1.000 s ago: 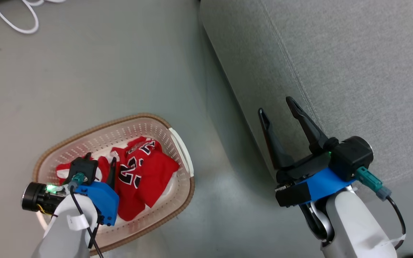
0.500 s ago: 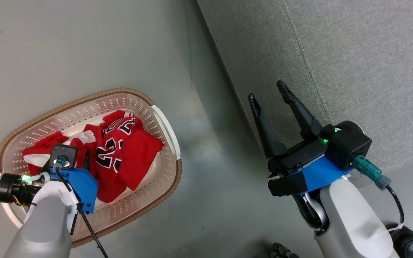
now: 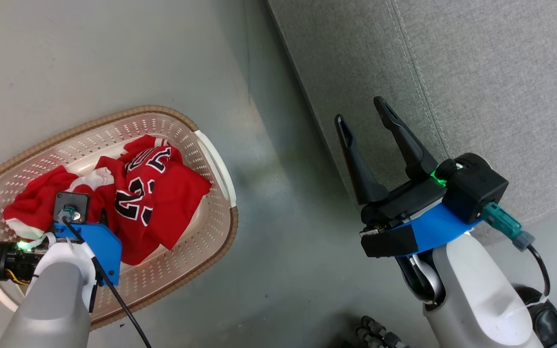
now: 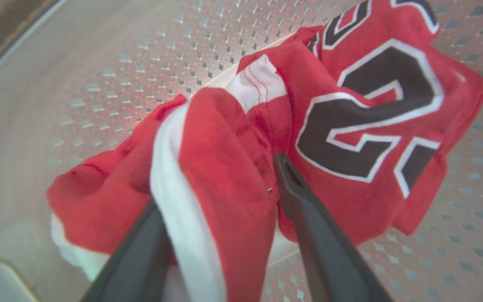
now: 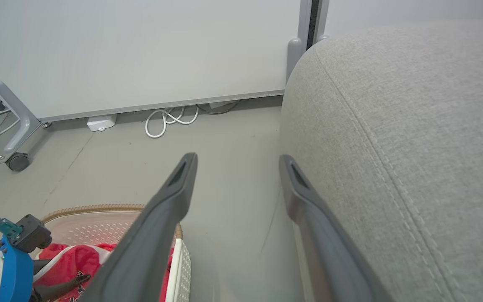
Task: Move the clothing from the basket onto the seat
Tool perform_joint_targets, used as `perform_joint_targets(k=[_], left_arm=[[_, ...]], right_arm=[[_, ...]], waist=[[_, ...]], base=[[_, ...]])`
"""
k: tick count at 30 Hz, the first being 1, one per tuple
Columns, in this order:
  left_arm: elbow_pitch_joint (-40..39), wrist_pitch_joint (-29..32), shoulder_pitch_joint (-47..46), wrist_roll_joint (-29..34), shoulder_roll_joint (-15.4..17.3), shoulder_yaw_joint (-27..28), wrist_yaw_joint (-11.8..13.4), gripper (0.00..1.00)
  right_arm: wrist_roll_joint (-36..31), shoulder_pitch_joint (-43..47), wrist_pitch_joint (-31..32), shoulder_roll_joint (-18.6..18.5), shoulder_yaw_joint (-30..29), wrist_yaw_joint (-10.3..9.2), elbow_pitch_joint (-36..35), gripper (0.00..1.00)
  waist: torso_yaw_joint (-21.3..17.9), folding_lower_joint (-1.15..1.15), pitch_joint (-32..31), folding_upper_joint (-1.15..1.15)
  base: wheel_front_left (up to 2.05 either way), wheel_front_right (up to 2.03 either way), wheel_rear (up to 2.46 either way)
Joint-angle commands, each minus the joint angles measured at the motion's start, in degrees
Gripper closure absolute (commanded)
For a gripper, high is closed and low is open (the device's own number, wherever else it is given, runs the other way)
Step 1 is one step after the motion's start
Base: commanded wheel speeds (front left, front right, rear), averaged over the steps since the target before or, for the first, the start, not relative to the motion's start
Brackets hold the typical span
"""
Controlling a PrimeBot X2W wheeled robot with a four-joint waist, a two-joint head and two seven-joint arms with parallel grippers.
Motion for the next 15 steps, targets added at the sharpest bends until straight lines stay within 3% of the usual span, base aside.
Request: perform_joint_targets(k=[1,3,4,5,6,7,15], left_arm=[[0.5,0.4,-1.0,-0.5,0.3,0.2,0.3,0.0],[0.9,0.7,-1.4,-0.7,0.4,0.2,0.4,0.0],[1.1,0.8,-1.6,-0.9,0.4,0.2,0.4,0.13],[1.3,0.8,-1.6,-0.9,0.3,0.1,0.5,0.5],[1.5,0.7,-1.6,-0.9,0.3,0.0,0.5,0.68],[1.6,0.6,-1.6,-0.9,0.2,-0.1,0.5,1.0],[3.0,-0.2,-2.5,-1.8,0.0,-0.9,-0.8,1.0]], right_arm=[[0.6,-1.0,-0.3,-0.1,0.0,0.01,-0.2,0.0],[0.6,-1.0,-0.3,-0.1,0.0,0.01,-0.1,0.0],[0.7,-1.1,-0.3,-0.1,0.0,0.01,-0.1,0.0],[0.8,-1.2,-0.3,-0.1,0.0,0.01,-0.2,0.0],[0.9,-1.3,-0.3,-0.1,-0.1,0.01,-0.1,0.0],[1.0,-1.3,-0.3,-0.1,0.0,0.01,-0.1,0.0],[1.1,-1.4,-0.3,-0.1,-0.2,0.01,0.0,0.0]], waist=[[-0.1,0.0,0.2,0.0],[-0.2,0.0,0.4,0.0],[-0.3,0.0,0.4,0.0],[-0.3,0.0,0.5,0.0],[-0.3,0.0,0.5,0.0],[-0.3,0.0,0.5,0.0],[-0.2,0.0,0.2,0.0]], base=[[0.0,0.0,0.0],[0.0,0.0,0.0],[0.0,0.0,0.0],[0.0,0.0,0.0],[0.0,0.0,0.0],[0.0,0.0,0.0],[0.0,0.0,0.0]])
